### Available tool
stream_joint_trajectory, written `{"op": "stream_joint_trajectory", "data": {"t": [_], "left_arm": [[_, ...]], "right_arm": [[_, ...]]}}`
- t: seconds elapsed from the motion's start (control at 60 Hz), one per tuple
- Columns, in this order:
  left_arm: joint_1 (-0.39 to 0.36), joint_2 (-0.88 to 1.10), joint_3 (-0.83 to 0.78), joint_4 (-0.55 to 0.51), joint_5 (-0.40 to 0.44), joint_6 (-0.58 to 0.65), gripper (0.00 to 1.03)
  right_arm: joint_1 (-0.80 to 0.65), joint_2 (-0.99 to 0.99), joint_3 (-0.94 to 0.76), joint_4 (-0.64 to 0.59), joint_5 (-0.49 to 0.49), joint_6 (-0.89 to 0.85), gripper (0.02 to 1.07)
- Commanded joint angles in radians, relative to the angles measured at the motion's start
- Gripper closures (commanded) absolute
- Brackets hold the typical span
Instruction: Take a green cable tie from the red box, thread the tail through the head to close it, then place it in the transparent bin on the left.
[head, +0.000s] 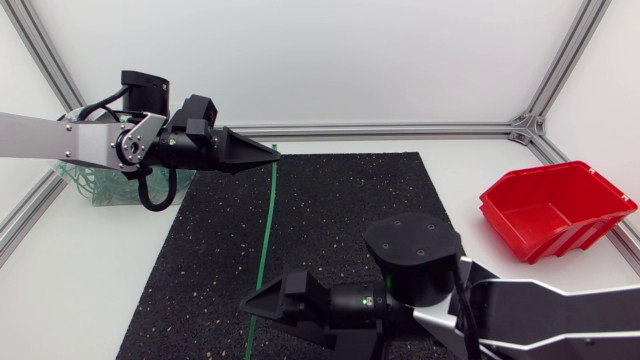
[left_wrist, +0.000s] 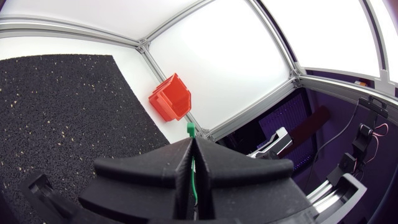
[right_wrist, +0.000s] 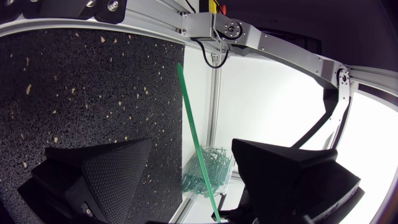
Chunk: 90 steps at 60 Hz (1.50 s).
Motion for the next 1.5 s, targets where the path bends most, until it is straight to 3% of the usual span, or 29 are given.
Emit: {"op": "stream_joint_trajectory", "data": {"t": [0.0,0.2,0.3,0.4,0.817,0.9,0.983,1.367,1.483], "left_arm": [[-0.009,0.014,-0.005,-0.004,0.014,0.011,1.0],[-0.013,0.014,-0.005,-0.004,0.014,0.011,1.0],[-0.012,0.014,-0.005,-0.004,0.014,0.011,1.0],[-0.015,0.015,-0.005,-0.004,0.015,0.011,1.0],[-0.019,0.003,-0.02,-0.012,0.015,0.011,1.0],[-0.019,-0.003,-0.025,-0.012,0.017,0.011,1.0],[-0.019,-0.008,-0.029,-0.012,0.015,0.011,1.0],[-0.018,-0.025,-0.04,-0.012,0.017,0.011,1.0],[-0.018,-0.029,-0.046,-0.012,0.017,0.011,1.0]], "right_arm": [[0.016,0.028,-0.032,0.048,0.008,-0.022,0.24],[0.046,0.04,-0.05,0.071,0.033,-0.02,0.84],[0.065,0.039,-0.061,0.1,0.045,-0.02,0.86],[0.082,0.04,-0.064,0.104,0.062,-0.019,0.98],[0.086,0.062,-0.067,0.14,0.085,-0.016,1.0],[0.086,0.063,-0.07,0.14,0.088,-0.016,0.77],[0.088,0.063,-0.073,0.147,0.093,-0.016,0.69],[0.123,0.059,-0.076,0.16,0.117,-0.014,0.7],[0.125,0.062,-0.076,0.16,0.119,-0.017,0.92]]}}
